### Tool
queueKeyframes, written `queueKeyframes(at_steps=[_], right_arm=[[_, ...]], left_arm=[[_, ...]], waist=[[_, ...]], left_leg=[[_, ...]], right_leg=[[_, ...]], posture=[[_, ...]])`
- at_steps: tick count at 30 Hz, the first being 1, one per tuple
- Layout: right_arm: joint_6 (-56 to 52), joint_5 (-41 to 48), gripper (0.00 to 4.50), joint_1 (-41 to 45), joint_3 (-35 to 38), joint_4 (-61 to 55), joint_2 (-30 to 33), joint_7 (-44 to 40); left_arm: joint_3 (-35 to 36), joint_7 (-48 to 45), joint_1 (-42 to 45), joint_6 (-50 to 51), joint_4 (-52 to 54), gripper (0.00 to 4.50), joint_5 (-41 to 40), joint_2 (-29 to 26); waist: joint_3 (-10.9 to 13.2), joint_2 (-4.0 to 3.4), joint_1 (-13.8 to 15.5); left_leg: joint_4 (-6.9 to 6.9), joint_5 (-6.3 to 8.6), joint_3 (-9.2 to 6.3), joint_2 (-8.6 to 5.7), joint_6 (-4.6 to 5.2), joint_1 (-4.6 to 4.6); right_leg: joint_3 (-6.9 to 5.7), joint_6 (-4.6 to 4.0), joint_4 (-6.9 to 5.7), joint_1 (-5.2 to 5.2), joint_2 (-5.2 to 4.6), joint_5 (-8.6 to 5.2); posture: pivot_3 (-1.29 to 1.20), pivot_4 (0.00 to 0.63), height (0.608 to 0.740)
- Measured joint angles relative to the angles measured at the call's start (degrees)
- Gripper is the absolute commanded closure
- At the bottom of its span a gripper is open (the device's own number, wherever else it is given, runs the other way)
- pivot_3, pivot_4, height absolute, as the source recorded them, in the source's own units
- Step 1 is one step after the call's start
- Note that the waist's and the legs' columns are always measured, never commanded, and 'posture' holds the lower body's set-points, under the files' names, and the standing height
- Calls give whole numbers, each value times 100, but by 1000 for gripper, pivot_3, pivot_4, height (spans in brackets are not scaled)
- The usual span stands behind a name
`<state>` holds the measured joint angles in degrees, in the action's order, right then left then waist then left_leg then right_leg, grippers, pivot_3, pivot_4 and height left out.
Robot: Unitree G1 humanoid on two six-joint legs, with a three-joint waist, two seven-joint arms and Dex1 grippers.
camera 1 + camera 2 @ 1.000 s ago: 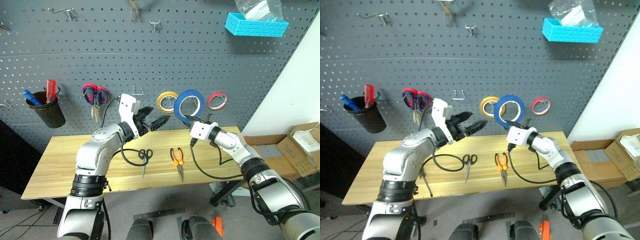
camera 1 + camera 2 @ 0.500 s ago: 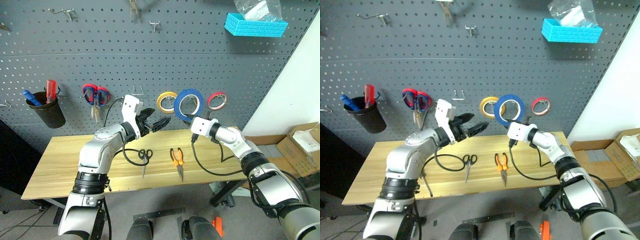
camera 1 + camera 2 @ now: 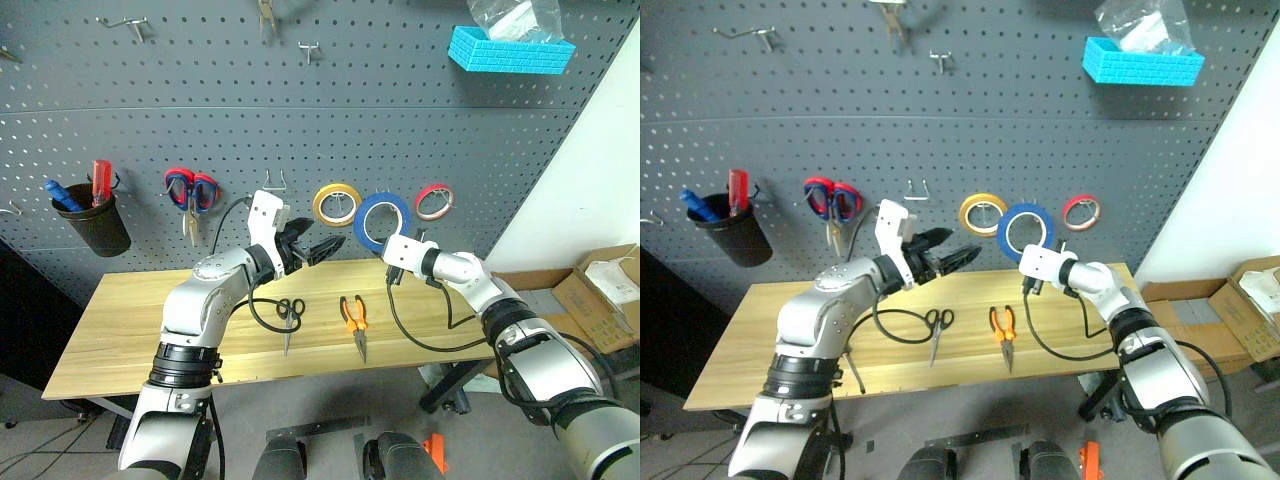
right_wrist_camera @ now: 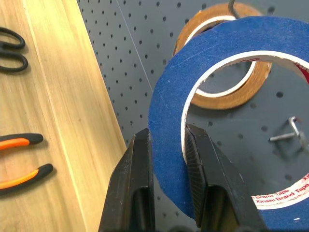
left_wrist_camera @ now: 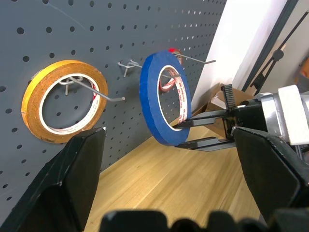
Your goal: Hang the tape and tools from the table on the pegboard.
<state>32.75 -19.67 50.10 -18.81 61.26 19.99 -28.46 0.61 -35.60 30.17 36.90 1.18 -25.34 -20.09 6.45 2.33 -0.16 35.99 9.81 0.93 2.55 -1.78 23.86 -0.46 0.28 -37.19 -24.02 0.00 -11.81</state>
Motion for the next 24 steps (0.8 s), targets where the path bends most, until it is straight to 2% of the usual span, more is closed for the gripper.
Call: queueKeyframes(at_steps=[9,12,16,18,21,24], right_arm=[[1,27,63,-159,9,-46,12,110],[-55,78,27,-516,56,-324,60,78],[-635,299,27,-1568,196,-1499,251,-161],[-1457,354,27,-2071,251,-2252,265,-283],[-3252,565,27,-2694,432,-3491,90,-463],[-4968,759,27,-2794,577,-4363,-328,-479]], left_arm=[[0,13,-5,18,17,0,-2,-2],[1,34,-69,28,88,0,-4,3],[-22,162,-557,136,352,0,-16,42],[-31,262,-819,232,525,0,-27,92],[-179,382,-1303,273,876,0,28,111],[-310,518,-1766,292,1115,0,95,121]], waist=[[0,0,2],[0,0,2],[11,-11,11],[30,-23,14],[90,-60,4],[249,-66,-13]], left_leg=[[0,0,0,0,0,-1],[-1,0,2,1,0,-2],[-4,1,7,5,1,-1],[-2,1,7,10,1,-2],[-1,1,11,15,0,-17],[-1,3,-5,16,-2,-60]], right_leg=[[1,0,-1,1,0,0],[3,-1,0,1,0,-1],[8,-31,3,-1,-2,-21],[9,-37,-3,-4,-2,-24],[14,-42,-20,-5,-7,-28],[55,-52,-62,-5,-24,-34]], posture=[[87,48,740],[79,77,740],[66,122,740],[60,147,740],[53,183,740],[51,220,740]])
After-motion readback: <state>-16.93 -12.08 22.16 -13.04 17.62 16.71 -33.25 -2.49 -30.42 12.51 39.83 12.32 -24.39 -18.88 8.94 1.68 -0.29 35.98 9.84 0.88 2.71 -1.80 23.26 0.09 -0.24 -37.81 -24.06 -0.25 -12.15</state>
